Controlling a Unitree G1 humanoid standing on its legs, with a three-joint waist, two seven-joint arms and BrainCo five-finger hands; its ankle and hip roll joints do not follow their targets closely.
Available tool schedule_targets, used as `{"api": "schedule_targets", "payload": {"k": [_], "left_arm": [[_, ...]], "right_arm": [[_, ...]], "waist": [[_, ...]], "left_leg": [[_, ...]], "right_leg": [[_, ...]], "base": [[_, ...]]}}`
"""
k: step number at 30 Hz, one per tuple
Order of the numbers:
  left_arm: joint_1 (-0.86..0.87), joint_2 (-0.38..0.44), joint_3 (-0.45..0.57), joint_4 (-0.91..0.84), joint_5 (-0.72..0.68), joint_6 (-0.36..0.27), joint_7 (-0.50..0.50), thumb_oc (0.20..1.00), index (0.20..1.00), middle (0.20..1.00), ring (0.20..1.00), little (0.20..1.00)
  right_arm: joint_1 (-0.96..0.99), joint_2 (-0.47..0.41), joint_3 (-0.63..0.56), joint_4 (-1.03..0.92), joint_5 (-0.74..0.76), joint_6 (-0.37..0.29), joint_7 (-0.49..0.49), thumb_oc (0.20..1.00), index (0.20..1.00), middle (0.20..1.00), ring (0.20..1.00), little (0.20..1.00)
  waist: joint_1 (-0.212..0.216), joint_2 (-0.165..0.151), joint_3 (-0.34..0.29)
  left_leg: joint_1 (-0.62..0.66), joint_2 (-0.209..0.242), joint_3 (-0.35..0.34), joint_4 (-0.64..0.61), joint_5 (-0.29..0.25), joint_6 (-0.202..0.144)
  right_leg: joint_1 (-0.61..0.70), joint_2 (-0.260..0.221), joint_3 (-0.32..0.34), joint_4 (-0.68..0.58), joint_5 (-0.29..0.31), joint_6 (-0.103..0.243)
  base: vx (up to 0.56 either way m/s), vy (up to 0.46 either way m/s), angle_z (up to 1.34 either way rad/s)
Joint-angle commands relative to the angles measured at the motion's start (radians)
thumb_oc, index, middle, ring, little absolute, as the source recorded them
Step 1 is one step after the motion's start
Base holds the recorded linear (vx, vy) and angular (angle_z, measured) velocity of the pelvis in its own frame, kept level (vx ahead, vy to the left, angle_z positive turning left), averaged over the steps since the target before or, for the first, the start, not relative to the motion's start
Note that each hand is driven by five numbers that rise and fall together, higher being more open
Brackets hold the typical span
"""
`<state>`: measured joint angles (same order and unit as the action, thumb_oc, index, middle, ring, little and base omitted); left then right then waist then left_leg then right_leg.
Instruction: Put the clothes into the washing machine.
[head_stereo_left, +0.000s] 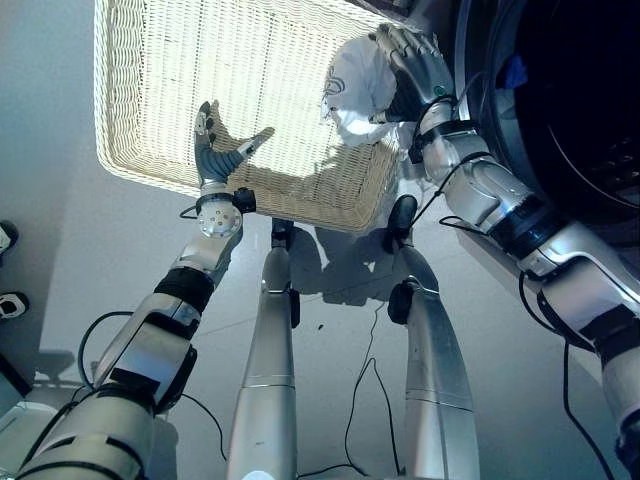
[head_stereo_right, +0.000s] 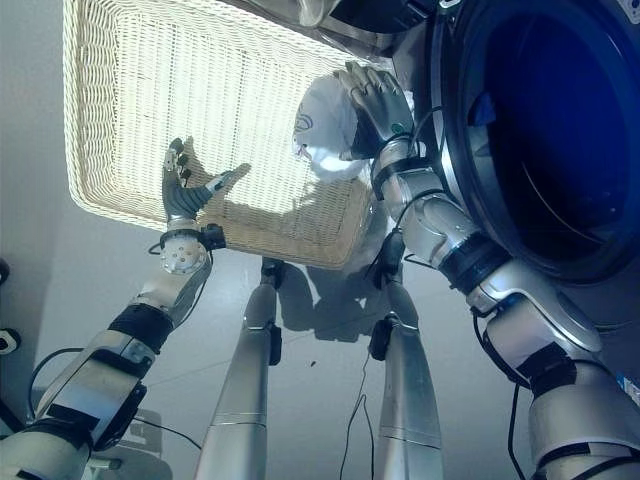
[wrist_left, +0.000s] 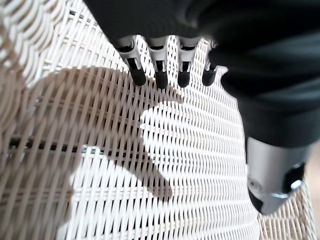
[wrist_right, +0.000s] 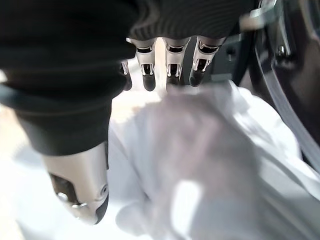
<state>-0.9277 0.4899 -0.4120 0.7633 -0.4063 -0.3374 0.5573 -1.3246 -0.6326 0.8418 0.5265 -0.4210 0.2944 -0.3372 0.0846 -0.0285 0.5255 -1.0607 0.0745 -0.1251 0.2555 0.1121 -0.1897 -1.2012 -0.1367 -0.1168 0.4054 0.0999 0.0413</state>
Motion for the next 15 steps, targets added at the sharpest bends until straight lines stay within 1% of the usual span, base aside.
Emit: {"api": "schedule_targets", "payload": {"k": [1,3,5,11,12,15], "left_arm": [[-0.044,-0.01,0.015,0.01,-0.014,-0.007,-0.019,1.0,1.0,1.0,1.0,1.0],[-0.054,-0.014,0.003,0.014,-0.014,-0.007,-0.019,1.0,1.0,1.0,1.0,1.0],[-0.062,-0.015,-0.003,0.017,-0.016,-0.003,-0.019,1.0,1.0,1.0,1.0,1.0],[-0.071,-0.026,-0.019,0.021,-0.014,-0.001,-0.016,1.0,1.0,1.0,1.0,1.0],[-0.075,-0.03,-0.021,0.021,-0.012,0.002,-0.014,1.0,1.0,1.0,1.0,1.0],[-0.078,-0.032,-0.025,0.026,-0.015,0.0,-0.016,1.0,1.0,1.0,1.0,1.0]], "right_arm": [[-0.069,0.002,0.067,0.009,-0.03,0.052,0.031,1.0,1.0,1.0,1.0,1.0],[-0.087,0.015,0.093,0.062,-0.019,0.076,0.044,1.0,1.0,1.0,1.0,1.0],[-0.097,0.024,0.103,0.094,-0.013,0.085,0.056,1.0,1.0,1.0,1.0,1.0],[-0.106,0.059,0.127,0.159,0.008,0.069,0.123,1.0,1.0,1.0,1.0,1.0],[-0.109,0.067,0.133,0.169,-0.008,0.068,0.142,1.0,1.0,1.0,1.0,1.0],[-0.108,0.075,0.143,0.186,-0.025,0.069,0.158,1.0,1.0,1.0,1.0,1.0]], "waist": [[-0.01,0.053,-0.006],[-0.005,0.055,-0.006],[-0.003,0.057,-0.006],[0.007,0.066,-0.006],[0.01,0.068,-0.006],[0.013,0.071,-0.006]], "left_leg": [[-0.03,-0.163,0.073,0.003,0.024,0.129],[-0.032,-0.166,0.069,0.003,0.024,0.129],[-0.035,-0.168,0.068,0.004,0.025,0.128],[-0.039,-0.177,0.064,0.008,0.028,0.13],[-0.039,-0.178,0.064,0.006,0.03,0.13],[-0.039,-0.18,0.064,0.005,0.033,0.131]], "right_leg": [[0.036,0.09,-0.098,-0.04,0.036,0.076],[0.033,0.088,-0.101,-0.04,0.039,0.076],[0.032,0.088,-0.102,-0.042,0.041,0.076],[0.027,0.086,-0.106,-0.039,0.044,0.074],[0.027,0.086,-0.109,-0.04,0.045,0.073],[0.026,0.085,-0.109,-0.039,0.045,0.073]], "base": [[0.0,0.0,0.0],[0.0,0.0,0.0],[0.01,-0.011,0.03],[0.01,-0.001,0.02],[0.0,0.0,0.0],[0.0,0.0,0.0]]}}
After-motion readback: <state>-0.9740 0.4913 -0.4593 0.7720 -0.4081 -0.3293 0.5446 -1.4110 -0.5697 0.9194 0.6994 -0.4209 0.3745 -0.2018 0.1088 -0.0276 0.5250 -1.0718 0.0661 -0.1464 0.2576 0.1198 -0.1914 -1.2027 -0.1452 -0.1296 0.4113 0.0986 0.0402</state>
